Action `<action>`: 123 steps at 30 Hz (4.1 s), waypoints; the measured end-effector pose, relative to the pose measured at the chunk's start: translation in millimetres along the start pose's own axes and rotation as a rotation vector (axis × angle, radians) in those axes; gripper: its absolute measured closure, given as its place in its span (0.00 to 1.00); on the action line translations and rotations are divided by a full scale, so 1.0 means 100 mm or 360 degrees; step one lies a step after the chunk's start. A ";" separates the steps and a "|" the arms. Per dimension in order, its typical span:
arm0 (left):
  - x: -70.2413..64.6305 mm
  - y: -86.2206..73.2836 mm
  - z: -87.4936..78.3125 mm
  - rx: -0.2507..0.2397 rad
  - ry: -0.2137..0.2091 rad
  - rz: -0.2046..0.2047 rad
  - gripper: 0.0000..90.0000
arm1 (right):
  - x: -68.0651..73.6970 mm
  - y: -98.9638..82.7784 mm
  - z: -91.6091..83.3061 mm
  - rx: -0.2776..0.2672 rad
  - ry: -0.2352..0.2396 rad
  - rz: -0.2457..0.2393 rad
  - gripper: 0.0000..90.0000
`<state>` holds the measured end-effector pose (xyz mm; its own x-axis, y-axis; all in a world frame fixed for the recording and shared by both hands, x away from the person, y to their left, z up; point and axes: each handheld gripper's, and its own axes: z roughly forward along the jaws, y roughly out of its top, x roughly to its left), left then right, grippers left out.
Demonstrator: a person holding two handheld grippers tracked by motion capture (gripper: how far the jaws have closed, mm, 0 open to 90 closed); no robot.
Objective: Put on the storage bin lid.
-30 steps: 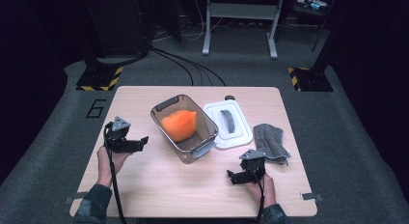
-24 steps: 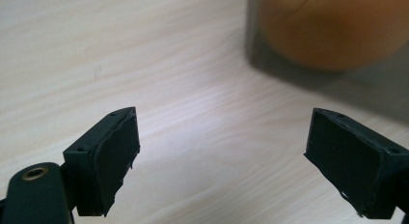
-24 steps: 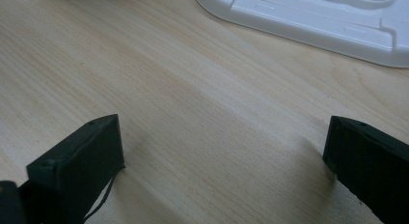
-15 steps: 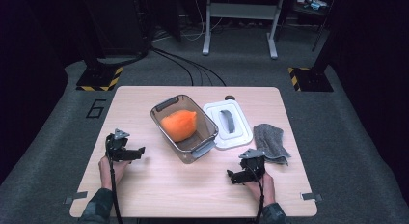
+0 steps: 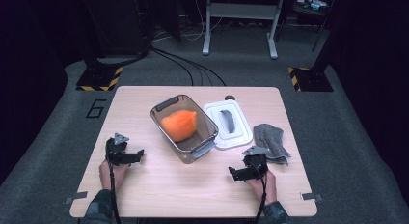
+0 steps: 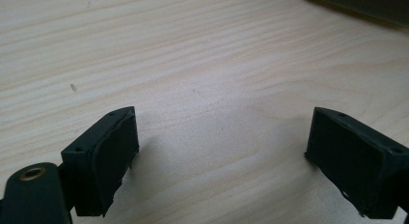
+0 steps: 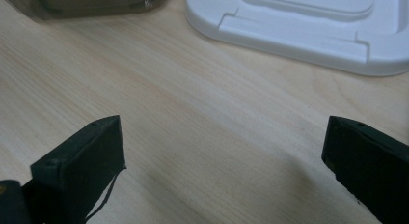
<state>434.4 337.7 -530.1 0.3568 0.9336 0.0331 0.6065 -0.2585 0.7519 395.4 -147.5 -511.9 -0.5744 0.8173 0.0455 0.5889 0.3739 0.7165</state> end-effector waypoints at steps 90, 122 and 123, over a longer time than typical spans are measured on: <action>-0.01 0.06 0.08 0.0014 -0.0014 -0.0065 0.12 | -0.64 1.63 0.63 -0.0089 -0.0157 0.0383 0.74; -0.01 0.07 0.08 0.0015 -0.0014 -0.0065 0.12 | -0.81 1.83 -0.17 -0.0234 -0.0193 0.0428 0.74; -0.02 0.06 0.08 0.0014 -0.0013 -0.0067 0.12 | -0.80 1.84 -0.19 -0.0238 -0.0192 0.0419 0.74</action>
<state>443.5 332.5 -530.8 0.3369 0.9415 -0.0038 0.6271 -0.2214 0.7468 538.5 -152.9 -370.5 -0.3368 0.9268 0.1662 0.6128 0.0817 0.7860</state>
